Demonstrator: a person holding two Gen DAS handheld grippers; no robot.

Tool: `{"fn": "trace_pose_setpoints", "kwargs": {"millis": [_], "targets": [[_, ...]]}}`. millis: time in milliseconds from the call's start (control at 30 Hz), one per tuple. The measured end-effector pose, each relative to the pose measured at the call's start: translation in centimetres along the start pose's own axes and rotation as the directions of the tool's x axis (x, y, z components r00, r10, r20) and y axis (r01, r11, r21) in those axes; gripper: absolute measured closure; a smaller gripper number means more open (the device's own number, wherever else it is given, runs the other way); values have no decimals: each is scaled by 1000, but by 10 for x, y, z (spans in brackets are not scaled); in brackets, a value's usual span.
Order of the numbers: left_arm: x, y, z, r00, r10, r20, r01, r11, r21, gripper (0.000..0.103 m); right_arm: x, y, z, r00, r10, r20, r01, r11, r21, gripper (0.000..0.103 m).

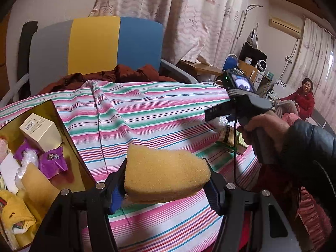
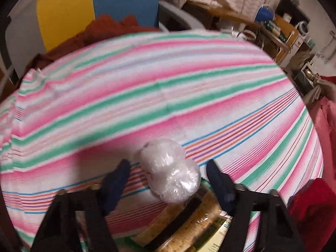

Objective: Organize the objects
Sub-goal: 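Grasp the clear plastic-wrapped bag with the right tool, then release the yellow sponge and plastic bag into the tray with both tools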

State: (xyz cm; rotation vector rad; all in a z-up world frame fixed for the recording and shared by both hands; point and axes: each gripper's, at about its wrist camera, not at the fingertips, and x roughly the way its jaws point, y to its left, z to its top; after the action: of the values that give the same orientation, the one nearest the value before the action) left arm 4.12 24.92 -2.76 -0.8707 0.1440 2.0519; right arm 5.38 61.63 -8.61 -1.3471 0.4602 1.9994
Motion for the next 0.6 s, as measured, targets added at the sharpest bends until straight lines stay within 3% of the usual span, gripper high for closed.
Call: {"fn": "trace_pose_setpoints", "kwargs": {"millis": [67,333,600], "targets": [[2,0,1,1000,5,-7,-5,1000,-7,38,2,0,-3,999,-34,-14,34,999,-30,60],[-3,-2,2,1000,17,5,-17,1000,11,38,-22,-5,0,996,44,83,-44,999,-3,62],[-34,19,7,996,72,54,-70,997,-39,38,-43,18,1,975,120,186,-107,991,-81,62]]}}
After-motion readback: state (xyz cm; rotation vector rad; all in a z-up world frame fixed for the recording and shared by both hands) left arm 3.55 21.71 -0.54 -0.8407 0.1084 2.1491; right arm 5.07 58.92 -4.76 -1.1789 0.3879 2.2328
